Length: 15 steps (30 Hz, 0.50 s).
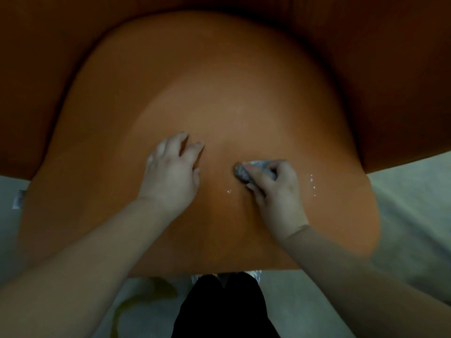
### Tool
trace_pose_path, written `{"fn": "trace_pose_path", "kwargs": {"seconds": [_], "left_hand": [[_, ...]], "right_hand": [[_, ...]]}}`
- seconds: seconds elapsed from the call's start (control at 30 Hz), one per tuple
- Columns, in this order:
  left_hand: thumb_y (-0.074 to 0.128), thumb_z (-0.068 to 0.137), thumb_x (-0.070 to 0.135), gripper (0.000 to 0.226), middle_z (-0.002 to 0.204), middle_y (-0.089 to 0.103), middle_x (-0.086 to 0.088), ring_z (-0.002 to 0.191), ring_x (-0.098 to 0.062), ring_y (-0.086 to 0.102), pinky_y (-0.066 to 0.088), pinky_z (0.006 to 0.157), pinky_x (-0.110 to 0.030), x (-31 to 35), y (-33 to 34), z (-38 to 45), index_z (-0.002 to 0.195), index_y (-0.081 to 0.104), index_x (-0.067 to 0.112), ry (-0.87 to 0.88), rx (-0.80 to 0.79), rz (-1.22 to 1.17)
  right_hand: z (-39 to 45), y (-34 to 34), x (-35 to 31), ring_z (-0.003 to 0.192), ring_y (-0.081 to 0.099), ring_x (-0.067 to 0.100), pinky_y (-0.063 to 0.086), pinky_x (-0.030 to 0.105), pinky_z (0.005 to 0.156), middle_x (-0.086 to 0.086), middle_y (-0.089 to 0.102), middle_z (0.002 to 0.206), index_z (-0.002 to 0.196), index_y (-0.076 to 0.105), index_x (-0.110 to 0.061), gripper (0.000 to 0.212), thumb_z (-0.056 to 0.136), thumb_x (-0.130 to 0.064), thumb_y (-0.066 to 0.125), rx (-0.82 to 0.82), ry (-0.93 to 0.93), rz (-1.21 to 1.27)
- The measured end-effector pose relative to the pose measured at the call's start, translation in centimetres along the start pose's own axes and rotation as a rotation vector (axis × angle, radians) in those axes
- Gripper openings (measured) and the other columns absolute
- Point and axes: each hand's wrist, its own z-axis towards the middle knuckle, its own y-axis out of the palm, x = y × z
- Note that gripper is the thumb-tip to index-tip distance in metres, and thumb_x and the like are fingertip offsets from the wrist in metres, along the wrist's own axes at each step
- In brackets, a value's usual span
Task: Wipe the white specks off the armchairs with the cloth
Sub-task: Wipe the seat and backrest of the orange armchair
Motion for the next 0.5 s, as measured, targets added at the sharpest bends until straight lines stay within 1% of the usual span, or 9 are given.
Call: {"fn": "trace_pose_path", "kwargs": {"seconds": [0.03, 0.1, 0.2, 0.27, 0.3, 0.37, 0.4, 0.43, 0.5], "left_hand": [[0.056, 0.092, 0.024, 0.055, 0.152, 0.028, -0.008, 0.138, -0.03, 0.023, 0.026, 0.11, -0.049, 0.0, 0.1, -0.3, 0.144, 0.04, 0.026, -0.002, -0.005, -0.002], [0.056, 0.093, 0.025, 0.054, 0.152, 0.028, -0.007, 0.139, -0.03, 0.022, 0.026, 0.11, -0.049, -0.1, 0.1, -1.1, 0.144, 0.039, 0.027, -0.032, -0.013, -0.012], [0.055, 0.093, 0.025, 0.054, 0.152, 0.027, -0.006, 0.139, -0.029, 0.022, 0.027, 0.11, -0.049, -0.8, 0.0, -2.3, 0.144, 0.039, 0.028, -0.085, -0.016, -0.014], [0.055, 0.093, 0.025, 0.054, 0.153, 0.027, -0.006, 0.139, -0.029, 0.022, 0.027, 0.11, -0.049, -1.6, 0.0, -3.4, 0.145, 0.039, 0.028, -0.123, -0.019, -0.024], [0.055, 0.093, 0.024, 0.055, 0.153, 0.027, -0.006, 0.139, -0.029, 0.021, 0.027, 0.11, -0.05, -2.0, 0.0, -4.1, 0.145, 0.038, 0.027, -0.129, -0.024, -0.028], [0.056, 0.092, 0.022, 0.056, 0.152, 0.027, -0.006, 0.139, -0.029, 0.022, 0.028, 0.11, -0.05, -2.5, 0.3, -5.1, 0.146, 0.038, 0.027, -0.12, -0.031, -0.033], [0.057, 0.092, 0.022, 0.057, 0.152, 0.028, -0.007, 0.138, -0.029, 0.022, 0.028, 0.11, -0.05, -2.7, 0.4, -5.5, 0.146, 0.038, 0.026, -0.115, -0.031, -0.032], [0.058, 0.092, 0.022, 0.057, 0.152, 0.029, -0.007, 0.138, -0.029, 0.023, 0.028, 0.11, -0.05, -2.9, 0.5, -5.9, 0.145, 0.039, 0.026, -0.11, -0.031, -0.03], [0.058, 0.091, 0.022, 0.057, 0.152, 0.029, -0.007, 0.138, -0.029, 0.023, 0.027, 0.11, -0.05, -3.3, 0.5, -6.2, 0.145, 0.039, 0.026, -0.099, -0.03, -0.035]], "right_hand": [[-0.3, -0.1, 0.0, 0.093, 0.051, 0.035, 0.046, 0.039, 0.08, 0.018, 0.05, 0.104, 0.125, 0.064, -0.02, 0.038, 0.088, -0.014, 0.066, -0.023, -0.046, -0.028], [-0.3, -0.6, 1.1, 0.092, 0.051, 0.036, 0.047, 0.041, 0.078, 0.019, 0.051, 0.103, 0.124, 0.064, -0.02, 0.037, 0.088, -0.014, 0.067, 0.018, -0.049, -0.082], [-0.2, -0.7, 1.7, 0.095, 0.048, 0.039, 0.046, 0.043, 0.083, 0.023, 0.048, 0.106, 0.125, 0.063, -0.015, 0.036, 0.089, -0.01, 0.065, 0.151, 0.115, -0.081], [-0.9, 0.4, 0.5, 0.097, 0.047, 0.039, 0.042, 0.042, 0.086, 0.024, 0.047, 0.106, 0.126, 0.062, -0.013, 0.037, 0.09, -0.008, 0.062, 0.185, 0.183, -0.072], [-1.4, 1.1, -0.4, 0.097, 0.047, 0.035, 0.04, 0.039, 0.087, 0.023, 0.046, 0.106, 0.127, 0.061, -0.013, 0.037, 0.09, -0.009, 0.061, 0.186, 0.21, -0.053], [-2.2, 2.7, -2.4, 0.099, 0.045, 0.017, 0.039, 0.033, 0.091, 0.014, 0.046, 0.108, 0.131, 0.058, -0.015, 0.038, 0.093, -0.016, 0.058, 0.158, 0.28, 0.024], [-2.5, 3.3, -3.5, 0.099, 0.043, 0.011, 0.041, 0.033, 0.091, 0.011, 0.045, 0.11, 0.133, 0.056, -0.016, 0.039, 0.094, -0.018, 0.058, 0.114, 0.265, 0.043], [-2.7, 3.8, -4.5, 0.1, 0.043, 0.016, 0.042, 0.035, 0.089, 0.012, 0.045, 0.11, 0.135, 0.053, -0.016, 0.042, 0.094, -0.016, 0.059, 0.071, 0.186, 0.031], [-2.7, 4.1, -5.2, 0.098, 0.045, 0.033, 0.046, 0.044, 0.083, 0.019, 0.046, 0.108, 0.137, 0.05, -0.016, 0.046, 0.092, -0.011, 0.061, 0.016, 0.0, -0.024]]}}
